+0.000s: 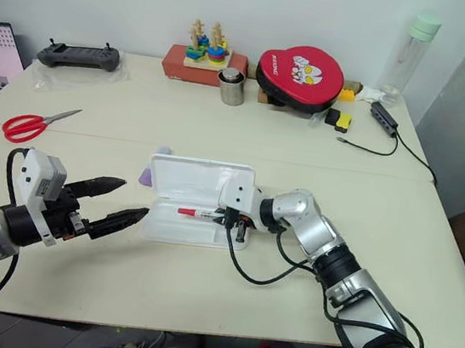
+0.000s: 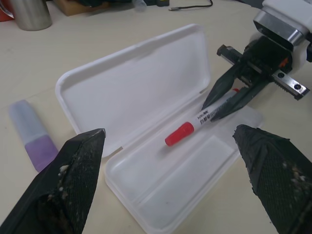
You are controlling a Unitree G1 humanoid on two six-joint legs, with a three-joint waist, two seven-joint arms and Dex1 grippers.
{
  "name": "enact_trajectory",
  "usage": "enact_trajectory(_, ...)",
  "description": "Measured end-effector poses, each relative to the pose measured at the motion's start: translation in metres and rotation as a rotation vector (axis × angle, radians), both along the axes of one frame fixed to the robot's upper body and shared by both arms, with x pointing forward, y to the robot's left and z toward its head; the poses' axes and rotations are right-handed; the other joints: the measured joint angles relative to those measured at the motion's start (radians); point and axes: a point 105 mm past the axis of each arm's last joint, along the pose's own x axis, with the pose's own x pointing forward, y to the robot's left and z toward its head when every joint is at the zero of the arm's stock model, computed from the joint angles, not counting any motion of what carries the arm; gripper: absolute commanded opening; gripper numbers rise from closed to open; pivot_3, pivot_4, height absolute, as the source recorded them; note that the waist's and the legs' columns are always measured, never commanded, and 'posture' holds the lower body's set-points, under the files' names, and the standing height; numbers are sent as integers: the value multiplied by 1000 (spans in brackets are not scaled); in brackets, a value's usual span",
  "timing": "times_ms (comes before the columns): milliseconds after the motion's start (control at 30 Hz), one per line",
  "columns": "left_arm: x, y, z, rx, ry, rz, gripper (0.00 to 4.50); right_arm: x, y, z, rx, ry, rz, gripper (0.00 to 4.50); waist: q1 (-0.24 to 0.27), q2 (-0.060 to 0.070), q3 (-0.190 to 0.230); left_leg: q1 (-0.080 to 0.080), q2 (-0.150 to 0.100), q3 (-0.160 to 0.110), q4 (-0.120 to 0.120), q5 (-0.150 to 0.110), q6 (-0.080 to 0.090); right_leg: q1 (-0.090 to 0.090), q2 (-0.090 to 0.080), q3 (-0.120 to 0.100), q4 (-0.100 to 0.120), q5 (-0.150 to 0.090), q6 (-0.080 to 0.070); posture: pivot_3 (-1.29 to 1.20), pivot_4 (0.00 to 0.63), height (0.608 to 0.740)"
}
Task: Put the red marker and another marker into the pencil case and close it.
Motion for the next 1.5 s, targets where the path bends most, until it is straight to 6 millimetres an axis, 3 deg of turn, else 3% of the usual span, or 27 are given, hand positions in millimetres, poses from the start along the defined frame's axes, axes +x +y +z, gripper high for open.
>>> enact_trajectory(233,15,7,9,-76,-63,114,4500,-1,8,16,76,11,19,3125,5,0,0,0,0,-1,1,0,0,1,0,-1,0,0,1,0,150,740)
enact_trajectory(333,26,20,11,-80,-77,208,4500,-5,10,35,157,43,35,3792,7,0,0,0,0,-1,2,0,0,1,0,-1,1,0,1,0,150,740)
enact_trajectory(433,39,38,8,-82,-81,327,4500,-14,14,69,286,82,57,4433,9,-1,-1,0,0,-2,2,0,0,1,1,-1,1,1,1,0,150,740)
enact_trajectory(600,52,71,-28,0,40,501,4500,-13,10,123,454,45,11,4433,8,-1,-1,0,0,-2,1,0,0,0,1,-1,1,0,0,0,150,740)
enact_trajectory(700,67,60,-52,55,109,474,4500,2,5,140,498,-13,-113,4433,14,-1,0,-1,-1,-2,1,0,0,0,1,-2,1,0,0,0,150,740)
enact_trajectory(967,97,27,-67,67,134,403,4500,9,0,152,532,-51,-199,4433,10,-1,-1,-1,-1,-3,1,0,0,0,0,-2,1,1,0,0,150,740)
enact_trajectory(1300,118,23,-73,88,145,417,4500,5,-5,158,529,-66,-204,4433,10,-1,-1,-1,-1,-3,1,0,0,1,0,-2,2,1,0,0,150,740)
enact_trajectory(1500,123,19,-74,73,134,428,3401,-2,-4,160,534,-52,-176,4500,11,-1,-1,0,-1,-3,2,0,0,1,0,-2,2,1,1,0,150,740)
